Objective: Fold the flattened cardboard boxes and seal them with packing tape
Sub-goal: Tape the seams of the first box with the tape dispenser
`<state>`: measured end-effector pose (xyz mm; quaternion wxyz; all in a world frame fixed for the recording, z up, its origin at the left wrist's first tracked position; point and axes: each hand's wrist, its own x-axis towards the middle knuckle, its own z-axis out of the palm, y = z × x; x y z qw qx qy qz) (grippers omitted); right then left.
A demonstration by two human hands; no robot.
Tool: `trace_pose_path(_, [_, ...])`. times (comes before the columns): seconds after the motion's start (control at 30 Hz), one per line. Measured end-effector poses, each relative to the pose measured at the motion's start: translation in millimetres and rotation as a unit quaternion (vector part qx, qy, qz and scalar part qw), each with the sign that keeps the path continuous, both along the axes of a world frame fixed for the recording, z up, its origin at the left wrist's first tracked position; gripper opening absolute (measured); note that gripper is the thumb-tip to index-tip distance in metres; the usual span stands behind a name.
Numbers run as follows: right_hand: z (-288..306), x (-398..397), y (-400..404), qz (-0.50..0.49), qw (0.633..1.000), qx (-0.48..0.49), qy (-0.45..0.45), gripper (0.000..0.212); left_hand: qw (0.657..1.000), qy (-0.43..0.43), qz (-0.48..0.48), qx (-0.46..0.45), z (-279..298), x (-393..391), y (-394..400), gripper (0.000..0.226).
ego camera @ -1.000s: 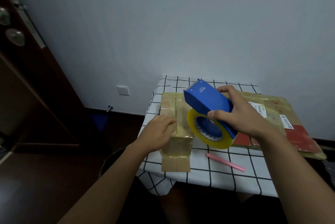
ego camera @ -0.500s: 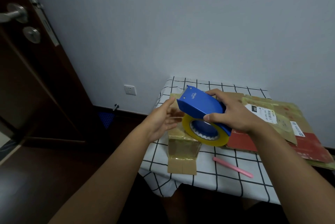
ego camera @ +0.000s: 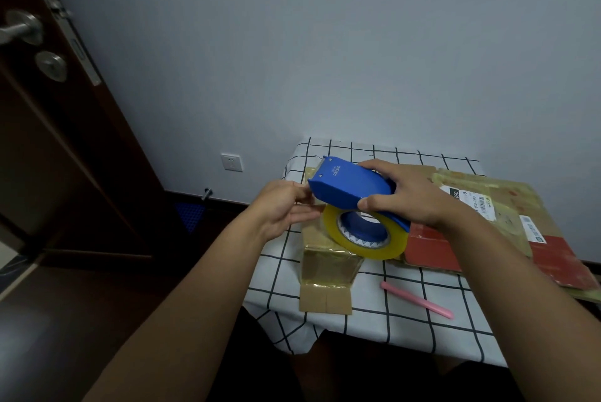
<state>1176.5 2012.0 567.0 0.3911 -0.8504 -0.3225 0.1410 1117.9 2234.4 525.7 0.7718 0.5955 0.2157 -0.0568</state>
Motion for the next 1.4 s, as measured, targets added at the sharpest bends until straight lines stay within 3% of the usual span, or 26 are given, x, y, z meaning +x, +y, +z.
trace_pose_path(0.2, [10, 17, 8, 0.004, 0.997, -0.071, -0.019, 0.081, 0.999, 0.029, 0.016, 0.009, -9, 3, -10, 0.029])
trace_pose_path(0.33, [9, 18, 12, -0.006, 0.997, -0.075, -0.004, 0.073, 0.999, 0.036, 0.013, -0.014, -21, 4, -18, 0.030])
trace_pose_path(0.47, [9, 14, 23, -0.003, 0.998, -0.059, 0.004, 0.061, 0.999, 0.038, 0.019, 0.018, -25, 6, -10, 0.033])
trace_pose_path(0.67, [32, 15, 12, 0.034, 0.989, -0.145, -0.016, 0.046, 0.999, 0.028, -0.011, 0.013, -23, -3, -20, 0.028])
trace_pose_path(0.77, [32, 14, 1, 0.035, 0.986, -0.160, 0.003, 0.059, 1.000, 0.020, -0.012, 0.019, -23, -4, -23, 0.026])
trace_pose_path(0.93, [25, 13, -30, 0.035, 0.981, -0.189, -0.022, 0.046, 0.999, 0.025, 0.021, 0.018, -22, -12, -21, 0.019])
trace_pose_path(1.13, [30, 1, -47, 0.038, 0.972, -0.231, -0.029, 0.057, 0.998, 0.009, 0.060, 0.007, -26, -10, -25, 0.009])
trace_pose_path(1.27, [29, -3, -41, 0.046, 0.965, -0.258, -0.018, 0.051, 0.994, 0.000, 0.068, 0.087, -21, -17, -25, 0.012])
trace_pose_path(1.4, [28, -4, -37, 0.046, 0.959, -0.279, -0.015, 0.070, 0.989, 0.008, 0.073, 0.130, -26, -27, -22, 0.015])
